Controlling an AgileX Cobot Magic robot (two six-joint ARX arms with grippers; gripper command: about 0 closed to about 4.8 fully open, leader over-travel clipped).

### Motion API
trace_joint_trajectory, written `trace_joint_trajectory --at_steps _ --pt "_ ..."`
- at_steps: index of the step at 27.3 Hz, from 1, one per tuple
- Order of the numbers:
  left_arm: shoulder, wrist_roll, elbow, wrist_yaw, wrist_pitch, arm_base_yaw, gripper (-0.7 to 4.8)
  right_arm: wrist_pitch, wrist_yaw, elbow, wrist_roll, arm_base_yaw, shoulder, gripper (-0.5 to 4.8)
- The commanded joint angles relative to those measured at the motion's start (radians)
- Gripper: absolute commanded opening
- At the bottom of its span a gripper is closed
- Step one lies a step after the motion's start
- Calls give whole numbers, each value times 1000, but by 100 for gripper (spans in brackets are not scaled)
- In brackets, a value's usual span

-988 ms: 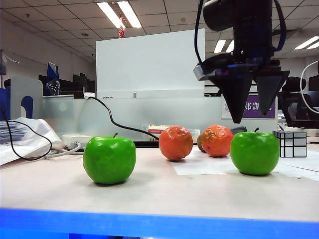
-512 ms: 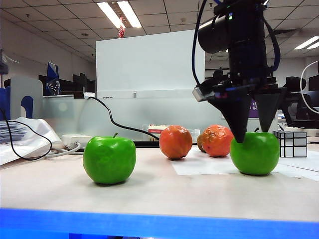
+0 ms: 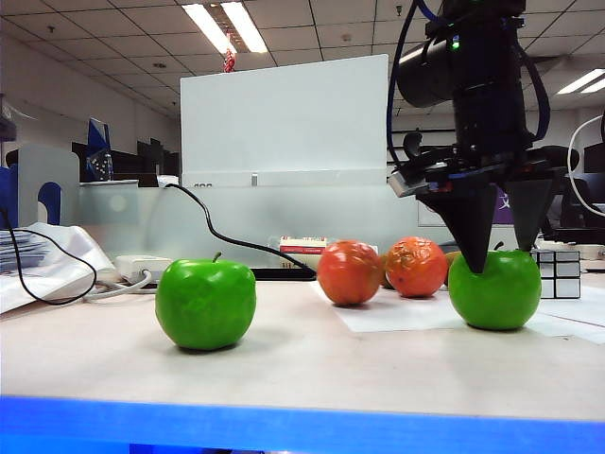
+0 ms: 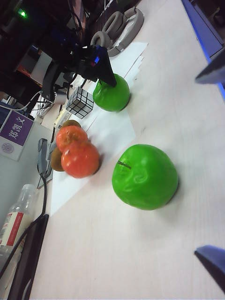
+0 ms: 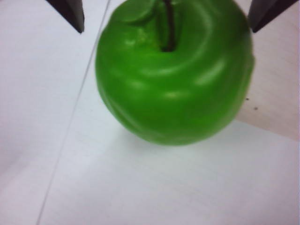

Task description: Put the same fruits together.

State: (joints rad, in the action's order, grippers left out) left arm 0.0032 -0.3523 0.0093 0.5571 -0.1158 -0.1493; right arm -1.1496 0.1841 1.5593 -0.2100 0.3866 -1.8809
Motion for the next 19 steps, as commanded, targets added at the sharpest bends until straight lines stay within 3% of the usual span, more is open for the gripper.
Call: trace_joint_trajectory --at_steps 1,19 --pt "-1 5 1 -1 -2 0 479 24 -36 1 1 2 3 479" --pt "-1 5 1 0 -2 -1 479 27 -44 0 14 2 -95 479"
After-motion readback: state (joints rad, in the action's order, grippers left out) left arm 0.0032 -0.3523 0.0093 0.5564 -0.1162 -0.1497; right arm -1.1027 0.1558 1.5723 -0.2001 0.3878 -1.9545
